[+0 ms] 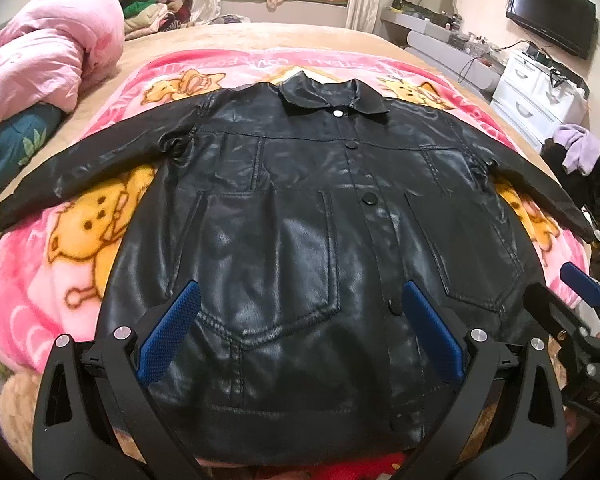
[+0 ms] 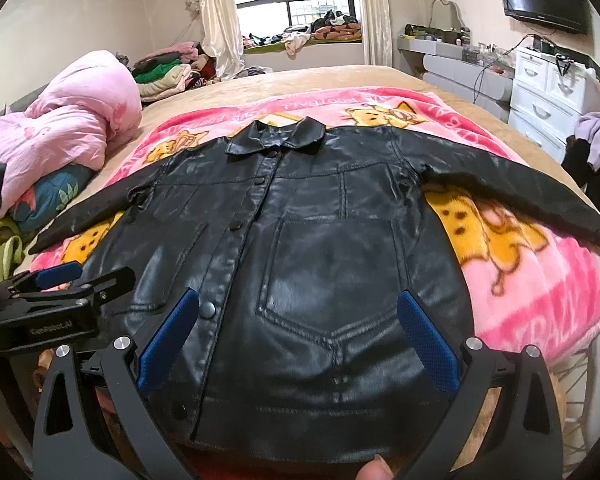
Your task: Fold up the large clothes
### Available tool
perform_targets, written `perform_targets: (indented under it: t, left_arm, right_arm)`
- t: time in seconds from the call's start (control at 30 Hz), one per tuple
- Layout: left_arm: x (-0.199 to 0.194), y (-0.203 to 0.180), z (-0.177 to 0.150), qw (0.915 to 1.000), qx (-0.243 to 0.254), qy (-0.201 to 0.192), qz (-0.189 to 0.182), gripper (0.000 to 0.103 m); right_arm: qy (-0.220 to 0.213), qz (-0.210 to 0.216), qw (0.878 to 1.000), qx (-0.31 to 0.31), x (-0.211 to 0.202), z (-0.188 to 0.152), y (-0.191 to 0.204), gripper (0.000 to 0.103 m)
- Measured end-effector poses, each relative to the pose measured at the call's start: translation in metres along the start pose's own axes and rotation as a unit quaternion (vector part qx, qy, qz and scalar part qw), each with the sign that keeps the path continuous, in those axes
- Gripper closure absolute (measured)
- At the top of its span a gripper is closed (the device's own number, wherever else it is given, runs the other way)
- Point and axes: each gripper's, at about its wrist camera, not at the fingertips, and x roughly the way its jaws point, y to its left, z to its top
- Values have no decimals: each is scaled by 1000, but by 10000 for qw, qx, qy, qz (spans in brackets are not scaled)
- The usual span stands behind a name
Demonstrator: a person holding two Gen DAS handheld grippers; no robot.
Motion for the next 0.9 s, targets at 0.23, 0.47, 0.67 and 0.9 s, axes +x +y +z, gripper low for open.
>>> perform_targets:
  t: [0.23, 0.47, 0.67, 0.9]
  left_arm:
    - [10, 6, 19, 10000, -33, 77, -48, 9]
    - [20, 6, 42, 9999, 23, 84, -91, 9]
    - [27, 12, 66, 9998, -137, 54, -106, 9]
    - [38, 17, 101, 9997, -250, -69, 17, 9]
  right_arm:
    - [-93, 245, 9997, 23, 7, 26, 3, 4]
    - [-200, -1, 9998, -59, 18, 50, 1, 4]
    - [-181, -142, 9997, -83, 30, 69, -8, 4]
    - [-193, -215, 9996, 76, 48, 105, -27, 4]
